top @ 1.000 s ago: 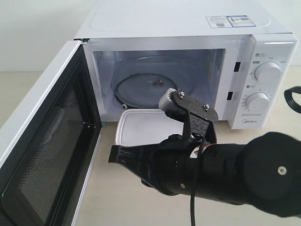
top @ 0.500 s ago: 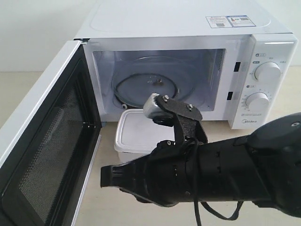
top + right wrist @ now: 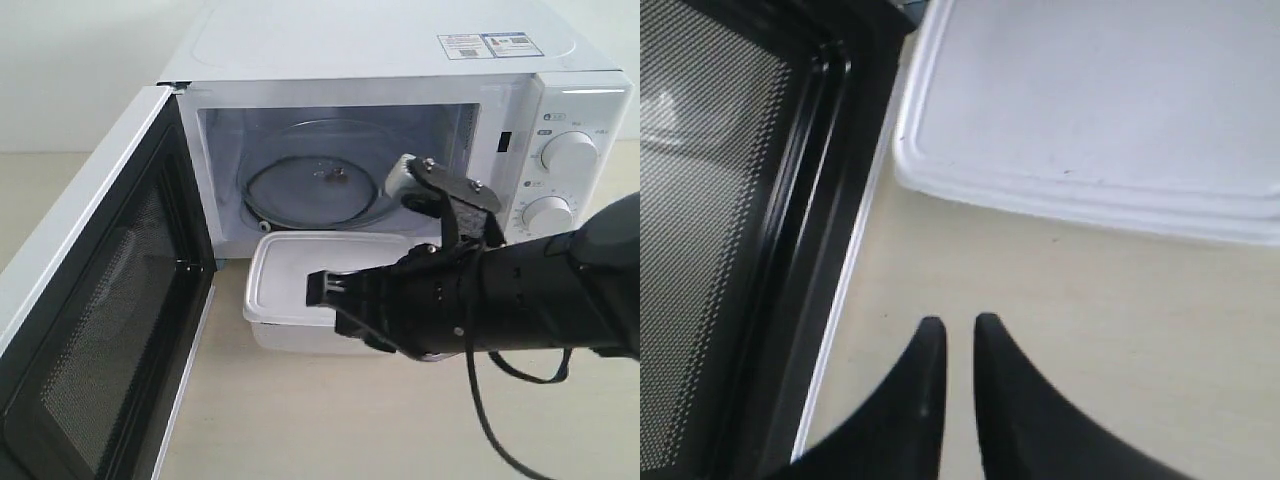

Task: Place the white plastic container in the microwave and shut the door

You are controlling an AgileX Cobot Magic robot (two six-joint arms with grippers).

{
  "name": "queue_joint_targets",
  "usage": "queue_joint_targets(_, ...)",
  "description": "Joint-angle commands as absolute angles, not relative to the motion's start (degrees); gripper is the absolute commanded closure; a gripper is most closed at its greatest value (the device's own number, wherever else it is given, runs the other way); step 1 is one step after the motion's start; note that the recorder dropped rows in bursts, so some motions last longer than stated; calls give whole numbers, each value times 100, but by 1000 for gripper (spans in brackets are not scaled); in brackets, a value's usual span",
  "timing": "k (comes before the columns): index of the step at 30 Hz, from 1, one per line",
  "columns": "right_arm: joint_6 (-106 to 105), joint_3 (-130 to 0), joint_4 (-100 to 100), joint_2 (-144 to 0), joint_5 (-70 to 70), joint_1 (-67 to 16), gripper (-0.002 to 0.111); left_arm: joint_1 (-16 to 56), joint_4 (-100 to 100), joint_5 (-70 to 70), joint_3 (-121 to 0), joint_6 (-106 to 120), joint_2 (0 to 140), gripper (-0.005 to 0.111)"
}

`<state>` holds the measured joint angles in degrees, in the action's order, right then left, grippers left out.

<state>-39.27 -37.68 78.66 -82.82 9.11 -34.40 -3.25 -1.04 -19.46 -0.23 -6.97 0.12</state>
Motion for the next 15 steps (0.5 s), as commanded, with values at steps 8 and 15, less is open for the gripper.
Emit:
queue_joint_targets(8, -4001, -3763, 7611, -8825, 2141, -2396, 58, -337, -65, -1934, 0, -688, 0, 103)
queue_joint_targets(15, -5960, -3790, 9823, -9506, 2741, -2385, 58, -337, -65, -1934, 0, -688, 0, 103)
